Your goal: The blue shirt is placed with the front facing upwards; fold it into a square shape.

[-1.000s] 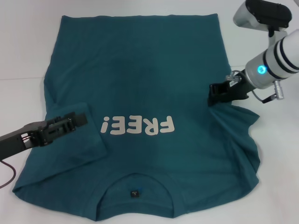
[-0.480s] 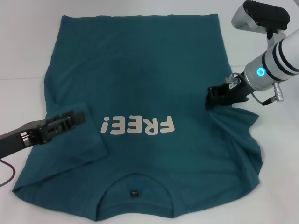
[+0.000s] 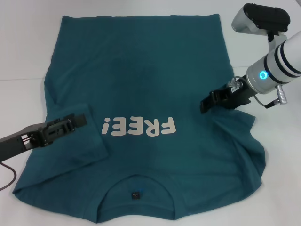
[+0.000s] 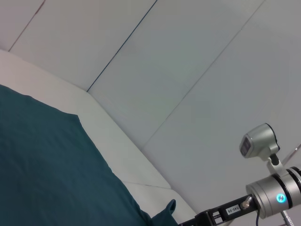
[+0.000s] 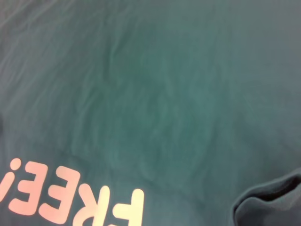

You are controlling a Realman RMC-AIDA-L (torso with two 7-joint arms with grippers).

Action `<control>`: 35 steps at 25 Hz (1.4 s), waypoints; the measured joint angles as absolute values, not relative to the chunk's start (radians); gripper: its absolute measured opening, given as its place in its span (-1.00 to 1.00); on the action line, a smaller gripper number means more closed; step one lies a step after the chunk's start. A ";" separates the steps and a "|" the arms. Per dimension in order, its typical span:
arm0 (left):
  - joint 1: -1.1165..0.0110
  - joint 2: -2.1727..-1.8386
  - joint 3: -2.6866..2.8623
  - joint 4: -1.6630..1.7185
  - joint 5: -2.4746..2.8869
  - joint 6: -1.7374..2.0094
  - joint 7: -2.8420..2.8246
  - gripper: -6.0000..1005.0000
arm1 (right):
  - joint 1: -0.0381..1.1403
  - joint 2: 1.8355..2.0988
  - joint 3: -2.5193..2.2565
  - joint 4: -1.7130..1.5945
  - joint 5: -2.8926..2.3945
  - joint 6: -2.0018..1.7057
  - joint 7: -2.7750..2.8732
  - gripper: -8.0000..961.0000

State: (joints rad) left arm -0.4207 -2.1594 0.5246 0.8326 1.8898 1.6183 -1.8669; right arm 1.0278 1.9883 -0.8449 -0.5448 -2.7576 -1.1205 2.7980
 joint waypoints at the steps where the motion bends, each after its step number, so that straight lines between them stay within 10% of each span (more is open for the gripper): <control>1: -0.421 -2.159 0.525 0.831 1.890 1.618 -1.867 0.16 | 1.028 1.991 -0.847 -0.548 -2.755 -1.118 2.795 0.16; 12: -0.417 -2.155 0.525 0.827 1.890 1.615 -1.867 0.16 | 0.996 1.975 -0.850 -0.600 -2.758 -1.163 2.776 0.44; 35: -0.419 -2.157 0.525 0.825 1.890 1.612 -1.867 0.16 | 0.826 1.911 -0.735 -0.751 -2.744 -1.405 2.712 0.41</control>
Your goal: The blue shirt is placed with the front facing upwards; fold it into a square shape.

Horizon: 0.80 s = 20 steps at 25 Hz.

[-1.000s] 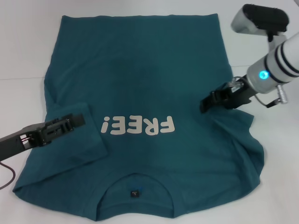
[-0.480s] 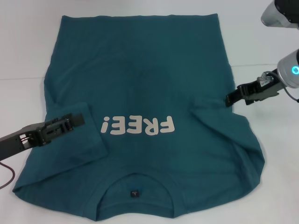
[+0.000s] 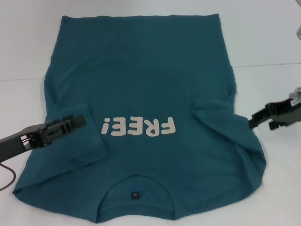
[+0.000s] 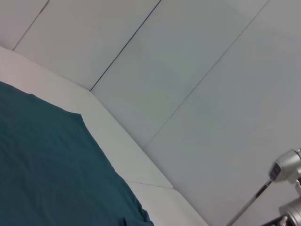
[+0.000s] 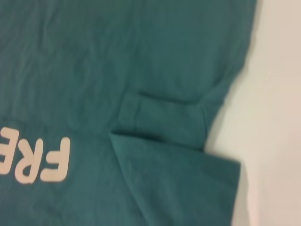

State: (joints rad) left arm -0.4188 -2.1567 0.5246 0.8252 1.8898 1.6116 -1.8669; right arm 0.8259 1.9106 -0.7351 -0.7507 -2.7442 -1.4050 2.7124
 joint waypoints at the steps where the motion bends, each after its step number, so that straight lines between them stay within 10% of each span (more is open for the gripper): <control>1: -0.420 -2.157 0.525 0.825 1.890 1.610 -1.867 0.16 | 0.817 1.909 -0.727 -0.751 -2.742 -1.415 2.713 0.41; 20: -0.418 -2.161 0.526 0.825 1.890 1.600 -1.867 0.16 | 0.792 1.951 -0.713 -0.695 -2.707 -1.363 2.721 0.40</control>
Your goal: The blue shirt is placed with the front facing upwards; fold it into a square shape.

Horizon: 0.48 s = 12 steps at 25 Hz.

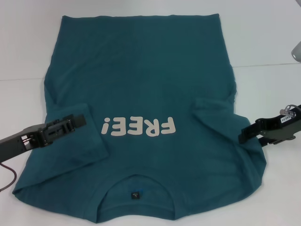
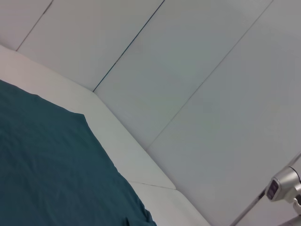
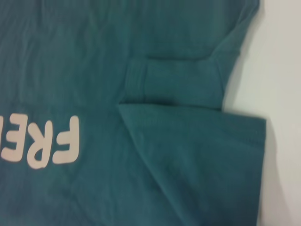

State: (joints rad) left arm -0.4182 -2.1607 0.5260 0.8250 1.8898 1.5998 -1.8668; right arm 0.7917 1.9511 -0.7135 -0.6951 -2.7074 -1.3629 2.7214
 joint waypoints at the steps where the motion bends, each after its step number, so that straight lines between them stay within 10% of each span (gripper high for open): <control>1: -0.418 -2.160 0.526 0.824 1.890 1.600 -1.866 0.16 | 0.792 1.951 -0.713 -0.691 -2.707 -1.355 2.723 0.40; 12: -0.419 -2.161 0.526 0.824 1.890 1.600 -1.865 0.16 | 0.780 1.950 -0.706 -0.606 -2.615 -1.264 2.723 0.40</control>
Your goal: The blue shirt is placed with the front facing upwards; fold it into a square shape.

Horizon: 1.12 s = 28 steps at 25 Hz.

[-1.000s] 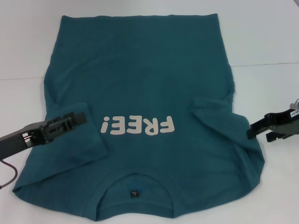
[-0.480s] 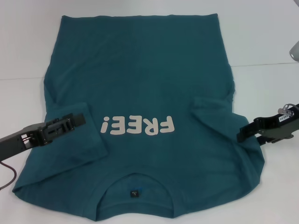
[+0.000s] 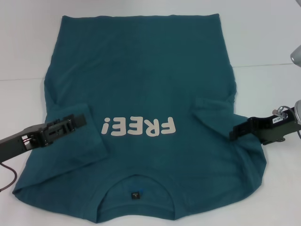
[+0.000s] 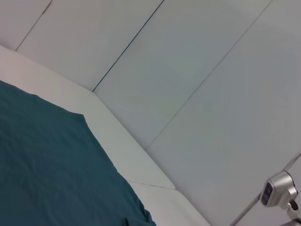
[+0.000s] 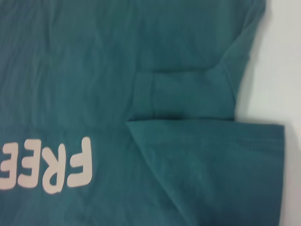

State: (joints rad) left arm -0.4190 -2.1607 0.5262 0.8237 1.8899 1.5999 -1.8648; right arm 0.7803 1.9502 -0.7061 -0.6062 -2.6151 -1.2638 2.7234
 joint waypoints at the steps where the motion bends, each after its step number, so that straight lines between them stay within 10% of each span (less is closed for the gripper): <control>1: -0.419 -2.161 0.526 0.824 1.890 1.600 -1.865 0.16 | 0.778 1.950 -0.703 -0.606 -2.611 -1.262 2.724 0.40; 28: -0.425 -2.155 0.526 0.799 1.890 1.598 -1.862 0.16 | 0.766 1.953 -0.694 -0.618 -2.517 -1.220 2.714 0.26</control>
